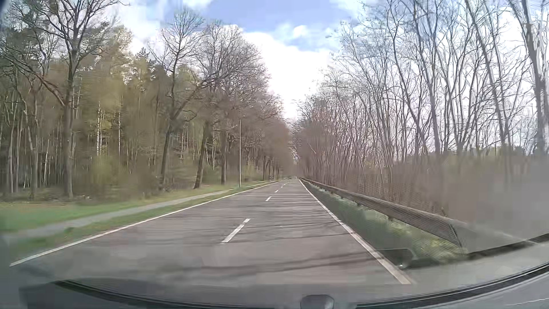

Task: Follow the waypoints while adhering to traffic rules and regulations

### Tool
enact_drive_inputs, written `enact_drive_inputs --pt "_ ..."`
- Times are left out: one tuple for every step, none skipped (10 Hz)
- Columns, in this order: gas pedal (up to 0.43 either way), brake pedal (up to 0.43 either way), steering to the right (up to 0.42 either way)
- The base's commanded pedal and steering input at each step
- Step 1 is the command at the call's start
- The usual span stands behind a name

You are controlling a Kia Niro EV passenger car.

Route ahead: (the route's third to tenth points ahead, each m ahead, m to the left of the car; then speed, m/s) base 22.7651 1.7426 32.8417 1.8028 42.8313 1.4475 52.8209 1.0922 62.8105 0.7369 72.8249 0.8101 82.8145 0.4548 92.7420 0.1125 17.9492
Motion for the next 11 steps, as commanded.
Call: enact_drive_inputs --pt "0.079 0.0 0.003" --pt "0.079 0.0 0.003" --pt "0.079 0.0 0.002" --pt "0.079 0.0 0.002" --pt "0.11 0.0 0.002" --pt "0.11 0.0 0.0" --pt "0.11 0.0 0.001" --pt "0.11 0.0 0.0" --pt "0.11 0.0 0.0" --pt "0.11 0.0 0.0" --pt "0.11 0.0 0.0"
